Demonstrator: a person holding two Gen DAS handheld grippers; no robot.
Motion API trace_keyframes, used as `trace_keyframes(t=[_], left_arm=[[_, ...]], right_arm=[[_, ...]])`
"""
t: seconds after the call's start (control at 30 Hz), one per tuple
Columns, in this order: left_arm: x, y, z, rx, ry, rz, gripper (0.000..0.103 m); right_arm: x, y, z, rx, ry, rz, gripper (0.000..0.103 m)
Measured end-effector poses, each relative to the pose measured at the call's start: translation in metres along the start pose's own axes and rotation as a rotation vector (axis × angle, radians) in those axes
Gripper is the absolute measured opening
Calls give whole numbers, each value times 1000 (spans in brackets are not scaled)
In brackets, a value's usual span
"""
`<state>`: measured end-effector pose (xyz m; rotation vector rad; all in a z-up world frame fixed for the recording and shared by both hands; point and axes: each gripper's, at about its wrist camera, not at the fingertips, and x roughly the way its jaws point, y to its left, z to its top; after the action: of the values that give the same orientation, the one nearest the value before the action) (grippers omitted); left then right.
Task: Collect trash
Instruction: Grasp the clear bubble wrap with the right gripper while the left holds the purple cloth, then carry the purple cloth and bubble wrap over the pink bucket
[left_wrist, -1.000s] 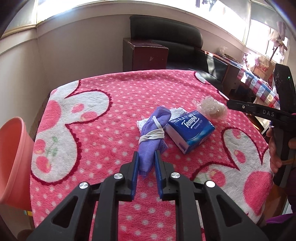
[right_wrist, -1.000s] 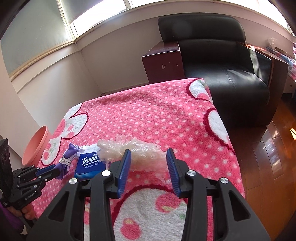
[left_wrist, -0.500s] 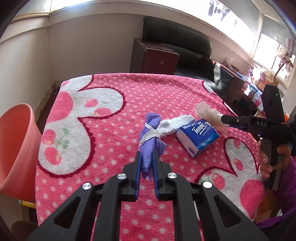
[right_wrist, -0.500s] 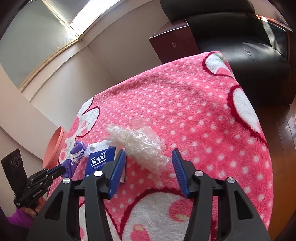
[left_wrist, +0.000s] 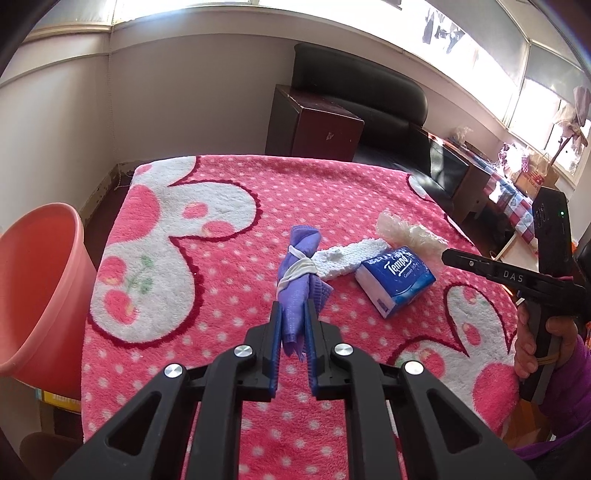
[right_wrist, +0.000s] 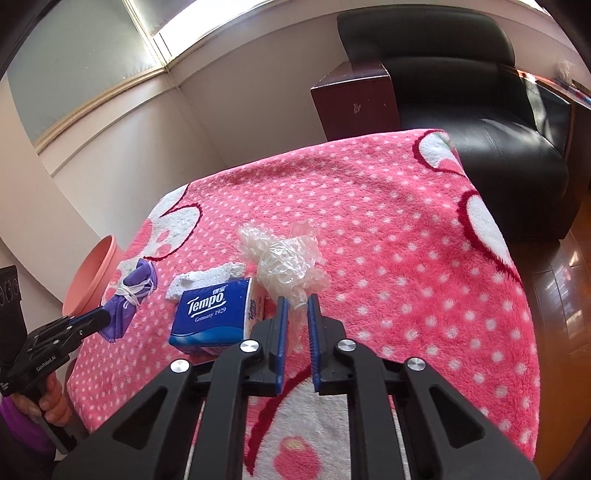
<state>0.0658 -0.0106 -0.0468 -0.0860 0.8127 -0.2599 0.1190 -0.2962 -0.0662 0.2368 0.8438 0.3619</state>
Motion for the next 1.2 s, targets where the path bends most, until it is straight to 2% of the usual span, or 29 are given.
trace_keyframes(t=[0.27,0.5,0.8,1.2], left_arm=[[-16,7,2,-30,-49,9,10],[-39,18,5,-66,-121,30,10],[-75,41,3,-116,-222,112,10],[-117,84,-10,-229,-327,239,10]], right_arm=[[-34,32,3,-106,-126,-46,8],[-51,68,8,-188,-197,-26,8],[-43,116,11,-262,-224,33,8],[-29,205,9,-422,-255,162,8]])
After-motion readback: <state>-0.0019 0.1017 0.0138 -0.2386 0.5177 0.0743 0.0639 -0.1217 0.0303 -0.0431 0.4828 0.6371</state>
